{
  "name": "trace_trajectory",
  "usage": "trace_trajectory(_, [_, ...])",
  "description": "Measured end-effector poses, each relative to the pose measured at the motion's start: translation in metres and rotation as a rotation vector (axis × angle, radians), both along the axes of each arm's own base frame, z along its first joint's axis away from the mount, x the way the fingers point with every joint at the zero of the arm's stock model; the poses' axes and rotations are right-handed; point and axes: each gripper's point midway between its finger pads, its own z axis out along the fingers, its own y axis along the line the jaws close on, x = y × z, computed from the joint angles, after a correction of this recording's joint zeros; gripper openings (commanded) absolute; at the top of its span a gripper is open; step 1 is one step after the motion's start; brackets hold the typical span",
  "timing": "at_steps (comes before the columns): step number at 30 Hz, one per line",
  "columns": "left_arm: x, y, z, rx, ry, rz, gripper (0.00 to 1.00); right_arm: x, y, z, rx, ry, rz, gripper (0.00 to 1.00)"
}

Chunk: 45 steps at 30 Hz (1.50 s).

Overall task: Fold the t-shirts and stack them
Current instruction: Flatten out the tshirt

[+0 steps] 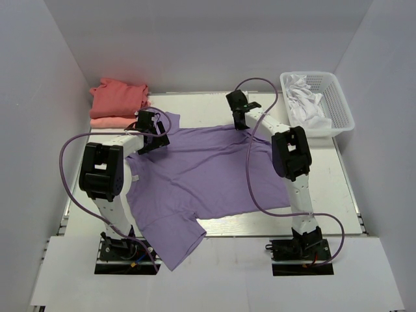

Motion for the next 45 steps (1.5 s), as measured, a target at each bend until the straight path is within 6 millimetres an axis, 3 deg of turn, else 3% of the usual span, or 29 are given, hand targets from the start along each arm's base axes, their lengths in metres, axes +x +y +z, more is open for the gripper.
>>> trace_trajectory(7, [0.0, 0.0, 0.0, 0.002, 0.0, 0.002, 0.99, 0.007, -0.021, 0.005, -0.078, -0.014, 0.004, 0.0])
trace_trajectory(20, [0.0, 0.001, -0.001, 0.006, 0.001, 0.006, 0.99, 0.043, -0.101, 0.022, -0.202, -0.057, -0.014, 0.0])
trace_trajectory(32, [0.0, 0.002, -0.001, 0.019, 0.001, 0.01, 0.99, 0.081, -0.114, 0.046, -0.368, -0.174, 0.123, 0.0])
trace_trajectory(33, [0.0, 0.002, -0.001, 0.019, 0.001, 0.01, 0.99, 0.085, -0.114, 0.046, -0.388, -0.185, 0.14, 0.03])
trace_trajectory(35, [0.001, 0.002, -0.001, 0.019, 0.001, 0.008, 0.99, 0.091, -0.114, 0.045, -0.422, -0.203, 0.161, 0.42])
trace_trajectory(36, [0.001, 0.002, -0.001, 0.019, 0.001, 0.008, 0.99, 0.094, -0.117, 0.045, -0.454, -0.21, 0.167, 0.67])
trace_trajectory(38, [0.001, 0.002, -0.001, 0.019, 0.001, 0.009, 0.99, 0.097, -0.122, 0.045, -0.494, -0.213, 0.165, 0.9])
trace_trajectory(45, [0.0, 0.002, -0.001, 0.022, 0.002, 0.001, 0.99, 0.093, -0.121, 0.047, -0.476, -0.199, 0.182, 0.9])
